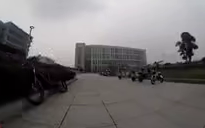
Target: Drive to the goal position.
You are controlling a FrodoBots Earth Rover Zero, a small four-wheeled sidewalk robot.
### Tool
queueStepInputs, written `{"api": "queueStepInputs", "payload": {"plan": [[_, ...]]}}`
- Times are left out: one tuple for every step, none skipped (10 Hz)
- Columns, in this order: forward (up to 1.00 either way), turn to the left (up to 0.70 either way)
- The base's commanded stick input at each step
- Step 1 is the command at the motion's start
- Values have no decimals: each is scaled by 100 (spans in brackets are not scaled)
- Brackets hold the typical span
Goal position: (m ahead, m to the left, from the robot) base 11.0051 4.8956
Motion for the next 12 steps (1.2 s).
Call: {"api": "queueStepInputs", "payload": {"plan": [[70,0],[70,0],[70,0],[70,0],[70,0],[70,0],[70,0],[70,0],[70,0],[70,0],[70,0],[70,0]]}}
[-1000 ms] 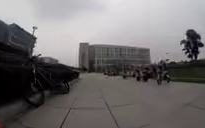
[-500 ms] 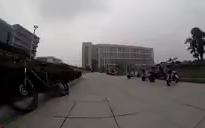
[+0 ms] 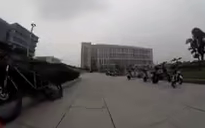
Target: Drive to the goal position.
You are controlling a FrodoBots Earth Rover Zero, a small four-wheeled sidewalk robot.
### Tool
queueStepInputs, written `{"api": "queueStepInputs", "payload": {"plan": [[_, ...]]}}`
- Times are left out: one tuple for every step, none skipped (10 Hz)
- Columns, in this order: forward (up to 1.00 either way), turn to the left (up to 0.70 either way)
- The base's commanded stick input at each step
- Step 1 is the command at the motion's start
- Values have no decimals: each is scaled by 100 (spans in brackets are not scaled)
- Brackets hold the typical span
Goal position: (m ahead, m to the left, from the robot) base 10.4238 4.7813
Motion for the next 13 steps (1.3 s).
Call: {"api": "queueStepInputs", "payload": {"plan": [[70,0],[70,0],[70,0],[70,0],[70,0],[70,0],[70,0],[70,0],[70,0],[70,0],[70,0],[70,0],[70,0]]}}
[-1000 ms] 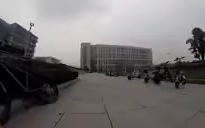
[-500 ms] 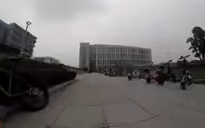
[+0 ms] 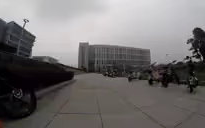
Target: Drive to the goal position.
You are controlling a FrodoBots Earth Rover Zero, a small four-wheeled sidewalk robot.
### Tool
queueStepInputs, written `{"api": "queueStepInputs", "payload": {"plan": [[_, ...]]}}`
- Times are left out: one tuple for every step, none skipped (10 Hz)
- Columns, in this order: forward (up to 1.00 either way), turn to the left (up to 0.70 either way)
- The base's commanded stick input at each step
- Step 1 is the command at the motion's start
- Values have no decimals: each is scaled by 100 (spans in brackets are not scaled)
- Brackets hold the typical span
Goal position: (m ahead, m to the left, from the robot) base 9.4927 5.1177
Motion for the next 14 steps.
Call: {"api": "queueStepInputs", "payload": {"plan": [[70,0],[70,0],[70,0],[70,0],[70,0],[70,0],[70,0],[70,0],[70,0],[70,0],[70,0],[70,0],[70,0],[70,0]]}}
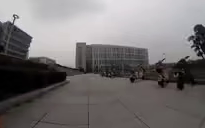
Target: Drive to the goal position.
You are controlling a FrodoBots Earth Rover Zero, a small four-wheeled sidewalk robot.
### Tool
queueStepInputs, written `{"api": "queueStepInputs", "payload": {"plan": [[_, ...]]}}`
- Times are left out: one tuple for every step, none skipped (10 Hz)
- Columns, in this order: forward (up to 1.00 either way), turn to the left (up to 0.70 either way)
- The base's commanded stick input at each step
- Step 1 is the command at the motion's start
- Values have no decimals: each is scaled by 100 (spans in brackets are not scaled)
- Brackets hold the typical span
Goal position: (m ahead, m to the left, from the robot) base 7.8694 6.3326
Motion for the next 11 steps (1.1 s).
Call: {"api": "queueStepInputs", "payload": {"plan": [[70,0],[70,0],[70,0],[70,0],[70,0],[70,0],[70,4],[70,8],[70,13],[70,18],[70,23]]}}
